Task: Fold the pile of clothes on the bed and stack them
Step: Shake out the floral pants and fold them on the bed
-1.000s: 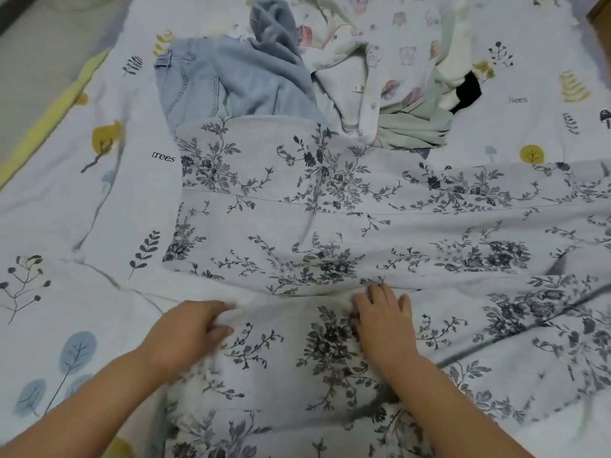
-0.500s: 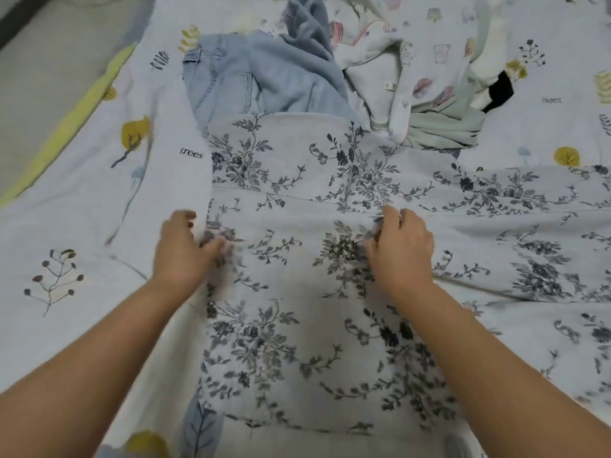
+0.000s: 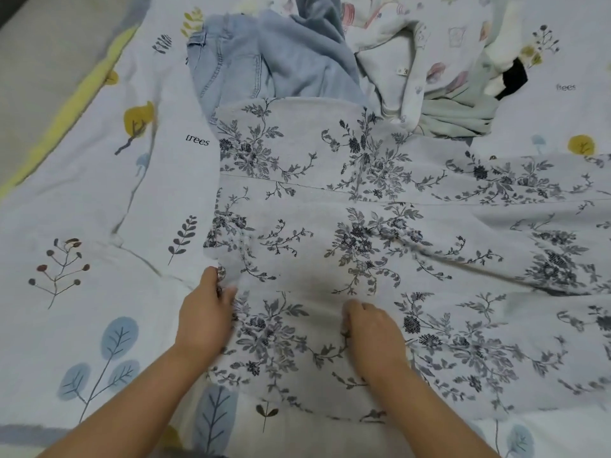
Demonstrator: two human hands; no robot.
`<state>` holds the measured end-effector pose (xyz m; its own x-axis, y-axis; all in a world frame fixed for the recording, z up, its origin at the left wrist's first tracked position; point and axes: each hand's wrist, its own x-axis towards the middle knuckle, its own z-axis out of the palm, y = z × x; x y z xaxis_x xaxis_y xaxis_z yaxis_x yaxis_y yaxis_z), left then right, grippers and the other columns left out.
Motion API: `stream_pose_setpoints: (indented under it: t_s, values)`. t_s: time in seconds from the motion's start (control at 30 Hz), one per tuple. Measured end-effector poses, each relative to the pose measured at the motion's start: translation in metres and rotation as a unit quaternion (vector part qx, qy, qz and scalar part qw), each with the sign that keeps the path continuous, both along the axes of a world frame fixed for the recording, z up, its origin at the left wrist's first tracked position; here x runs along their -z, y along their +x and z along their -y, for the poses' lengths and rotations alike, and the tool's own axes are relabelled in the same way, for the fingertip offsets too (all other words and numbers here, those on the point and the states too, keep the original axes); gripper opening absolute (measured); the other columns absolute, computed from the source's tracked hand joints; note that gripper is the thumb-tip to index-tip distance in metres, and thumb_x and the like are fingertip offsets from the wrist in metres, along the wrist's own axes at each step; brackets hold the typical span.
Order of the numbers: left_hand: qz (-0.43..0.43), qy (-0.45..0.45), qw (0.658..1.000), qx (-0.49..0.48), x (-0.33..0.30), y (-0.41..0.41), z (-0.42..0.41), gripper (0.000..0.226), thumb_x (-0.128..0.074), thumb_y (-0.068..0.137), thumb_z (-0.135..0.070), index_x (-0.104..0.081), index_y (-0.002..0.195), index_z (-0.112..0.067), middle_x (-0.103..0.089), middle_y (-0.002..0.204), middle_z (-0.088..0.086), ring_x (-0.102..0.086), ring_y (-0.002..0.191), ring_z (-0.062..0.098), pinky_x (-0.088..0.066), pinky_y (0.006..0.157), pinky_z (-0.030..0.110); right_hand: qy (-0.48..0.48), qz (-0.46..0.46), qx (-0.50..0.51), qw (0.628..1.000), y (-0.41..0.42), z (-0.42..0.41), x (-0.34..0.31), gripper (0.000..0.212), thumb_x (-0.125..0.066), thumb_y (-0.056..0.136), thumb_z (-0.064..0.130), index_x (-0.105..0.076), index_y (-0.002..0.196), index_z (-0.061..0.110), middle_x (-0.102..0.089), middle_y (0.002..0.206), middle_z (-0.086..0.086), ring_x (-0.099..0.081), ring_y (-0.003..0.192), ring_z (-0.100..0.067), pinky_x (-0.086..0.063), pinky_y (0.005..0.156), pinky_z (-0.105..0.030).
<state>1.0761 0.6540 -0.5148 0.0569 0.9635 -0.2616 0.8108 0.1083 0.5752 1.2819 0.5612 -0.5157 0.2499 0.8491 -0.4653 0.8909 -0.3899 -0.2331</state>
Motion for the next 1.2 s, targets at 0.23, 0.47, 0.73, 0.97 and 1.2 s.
stream_pose_setpoints:
  t_s: [0.23, 0.47, 0.73, 0.97, 1.2]
  values:
    - [-0.164, -0.004, 0.986, -0.015, -0.023, -0.062, -0.021, 0.022, -0.058, 0.091, -0.019, -0.049, 0.103, -0.003, -0.063, 0.085, 0.022, -0.054, 0.071, 0.035, -0.035, 0.056, 0.037, -0.007, -0.081, -0.085, 0.993, -0.052, 0.009, -0.029, 0.032, -0.045, 0.090, -0.001, -0.045, 0.121, 0.009, -0.054, 0.117, -0.008, -0.051, 0.105, -0.022, -0.042, 0.086, -0.029]
    - [-0.188, 0.132, 0.951, 0.206, -0.016, 0.008, -0.011, 0.050, -0.071, 0.072, -0.003, -0.054, 0.118, 0.008, -0.057, 0.113, 0.031, -0.058, 0.094, 0.044, -0.052, 0.074, 0.051, 0.147, 0.064, 0.050, 0.986, -0.017, -0.003, -0.012, 0.049, -0.076, 0.073, 0.015, -0.062, 0.119, 0.009, -0.059, 0.123, -0.019, -0.058, 0.113, -0.033, -0.049, 0.091, -0.045]
    - [-0.251, -0.031, 0.878, 0.406, 0.018, 0.073, 0.018, 0.065, -0.035, 0.097, -0.029, 0.004, 0.150, -0.023, 0.011, 0.158, 0.007, 0.009, 0.145, 0.026, -0.008, 0.117, 0.043, -0.042, 0.021, 0.005, 0.999, 0.022, 0.011, 0.015, 0.061, -0.033, 0.100, 0.030, 0.001, 0.150, 0.020, 0.014, 0.156, -0.014, 0.013, 0.144, -0.032, -0.005, 0.116, -0.046]
    - [-0.203, -0.017, 0.873, 0.442, -0.022, 0.114, 0.006, 0.033, -0.035, 0.098, -0.022, -0.052, 0.126, -0.019, -0.052, 0.122, 0.003, -0.053, 0.106, 0.021, -0.047, 0.085, 0.031, 0.007, -0.012, -0.043, 0.999, 0.054, 0.012, -0.025, 0.022, -0.039, 0.095, 0.016, -0.054, 0.112, 0.013, -0.057, 0.111, -0.007, -0.052, 0.102, -0.023, -0.043, 0.081, -0.031]
    - [-0.127, -0.009, 0.865, 0.486, -0.046, 0.195, 0.030, 0.033, -0.034, 0.099, -0.022, -0.060, 0.120, -0.020, -0.061, 0.116, 0.002, -0.059, 0.101, 0.020, -0.049, 0.087, 0.031, 0.022, -0.024, -0.011, 0.999, 0.119, 0.030, -0.045, 0.036, -0.042, 0.094, 0.013, -0.048, 0.129, 0.016, -0.056, 0.121, -0.006, -0.048, 0.113, -0.024, -0.040, 0.088, -0.031]
